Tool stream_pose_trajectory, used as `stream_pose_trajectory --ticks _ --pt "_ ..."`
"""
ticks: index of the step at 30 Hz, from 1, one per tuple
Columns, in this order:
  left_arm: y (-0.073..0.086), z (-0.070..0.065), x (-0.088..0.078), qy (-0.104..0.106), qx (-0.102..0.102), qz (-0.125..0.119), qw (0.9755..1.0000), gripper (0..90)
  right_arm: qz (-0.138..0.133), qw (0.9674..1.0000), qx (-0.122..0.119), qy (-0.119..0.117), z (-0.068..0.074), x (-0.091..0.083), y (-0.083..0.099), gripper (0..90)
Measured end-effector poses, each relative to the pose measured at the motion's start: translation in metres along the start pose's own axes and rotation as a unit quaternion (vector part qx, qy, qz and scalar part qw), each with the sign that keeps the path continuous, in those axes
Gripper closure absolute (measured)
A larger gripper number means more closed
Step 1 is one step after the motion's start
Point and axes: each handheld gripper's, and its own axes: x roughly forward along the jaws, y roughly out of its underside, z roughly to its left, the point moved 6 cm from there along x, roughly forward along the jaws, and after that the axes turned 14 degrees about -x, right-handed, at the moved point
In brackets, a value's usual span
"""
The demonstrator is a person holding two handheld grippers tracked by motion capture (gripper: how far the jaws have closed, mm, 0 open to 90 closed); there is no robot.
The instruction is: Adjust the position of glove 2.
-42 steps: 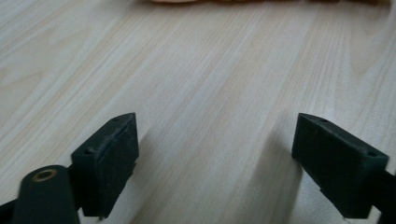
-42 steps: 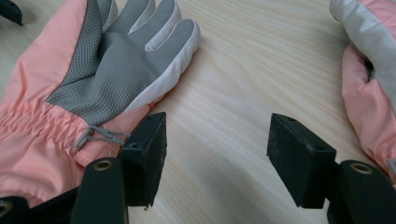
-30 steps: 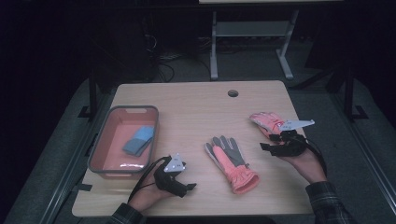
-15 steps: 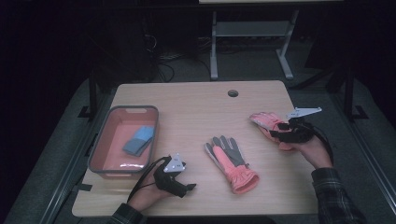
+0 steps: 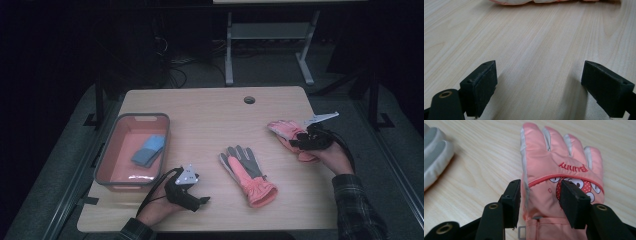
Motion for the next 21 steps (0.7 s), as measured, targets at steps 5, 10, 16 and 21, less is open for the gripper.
stream_pose_trajectory --ticks 5,10,16,21 --pt "0.0 0.0 0.0 0.0 0.0 0.0 1.0 12.7 0.018 0.9995 -0.021 0.015 0.001 0.007 0.005 61.2" --pt "0.0 0.0 0.0 0.0 0.0 0.0 1.0 12.7 0.009 0.9998 -0.012 0.016 -0.001 0.004 0.007 81.1" --pt "0.0 0.0 0.0 -0.001 0.0 0.0 1.0 12.6 -0.001 0.9997 0.002 0.024 -0.004 -0.003 0.004 83.9" --pt "0.0 0.0 0.0 -0.001 -0.001 -0.001 1.0 12.6 -0.01 0.9994 0.016 0.03 -0.004 -0.016 0.0 84.7"
